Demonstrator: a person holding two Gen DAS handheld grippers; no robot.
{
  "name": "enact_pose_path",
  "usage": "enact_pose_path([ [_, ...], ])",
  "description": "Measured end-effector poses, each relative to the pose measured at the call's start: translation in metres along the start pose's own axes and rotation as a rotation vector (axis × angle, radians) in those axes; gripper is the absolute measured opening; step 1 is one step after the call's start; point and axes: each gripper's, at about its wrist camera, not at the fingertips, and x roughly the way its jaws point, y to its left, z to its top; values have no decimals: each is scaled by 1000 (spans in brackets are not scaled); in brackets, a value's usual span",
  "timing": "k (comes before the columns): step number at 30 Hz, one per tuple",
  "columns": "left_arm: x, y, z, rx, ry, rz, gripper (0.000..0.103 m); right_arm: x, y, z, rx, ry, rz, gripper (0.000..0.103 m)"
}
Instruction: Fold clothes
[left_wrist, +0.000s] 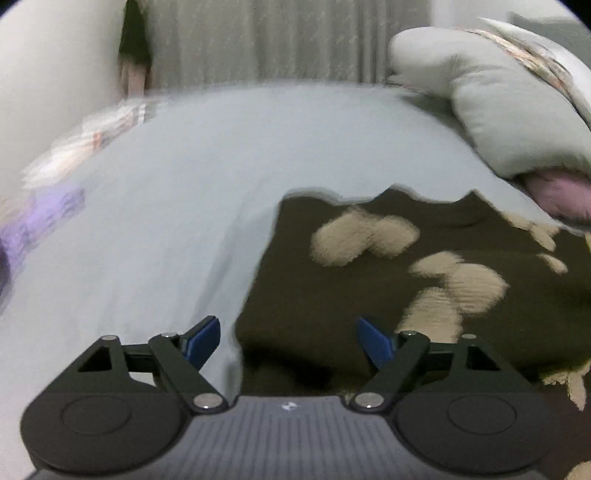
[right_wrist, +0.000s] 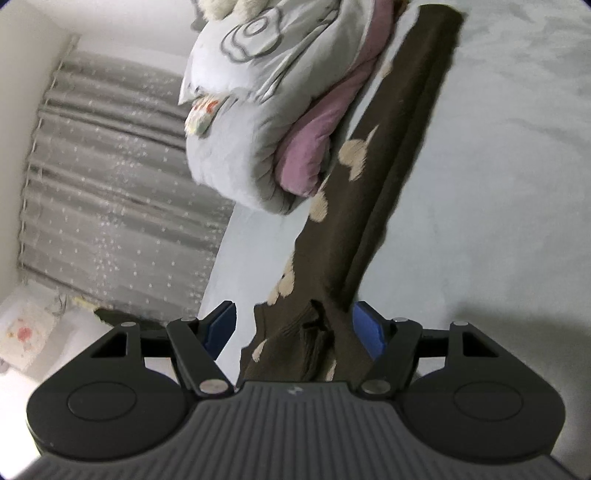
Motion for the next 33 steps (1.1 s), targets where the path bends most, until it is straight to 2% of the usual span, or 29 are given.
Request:
enact_pose_path([
  [1,5,14,2,-28,12,20,83,4,3,-4,-19,11,-10,72],
  [3,8,17,4,-52,-12,21,84,12,6,-12,-48,41,-21,72],
  [5,7,8,3,-9,-54,39,84,17,8,-17,-65,67,-24,72],
  [6,11,-2,0,55,-67,60,84,20,9,-20,-73,80,-26,72],
  [9,21,-16,-9,133,-77,119,88,20,6,-16,-71,70,-44,72],
  [10,22,-18,-10,143,-86,134,91,20,4,-14,-69,65,-50,72],
  [14,12,-24,-5,165,-82,158,90,19,0,-8,-63,47,-75,72],
  [17,-12,-37,-6,234,-144,140,90,15,-4,-3,-51,22,-88,72],
  [20,-18,-51,-11,246,-133,65,91,18,-1,-5,-64,14,-69,72],
  [23,-12,-50,-10,204,-122,67,91,26,11,-15,-150,47,-50,72],
  [27,3,-14,3,92,-63,68,91,42,36,-37,-348,92,-53,72],
  [30,-8,14,11,30,-120,46,91,62,59,-67,-563,125,-53,72],
  [33,-20,17,25,40,-184,26,91,81,83,-96,-778,157,-52,72],
])
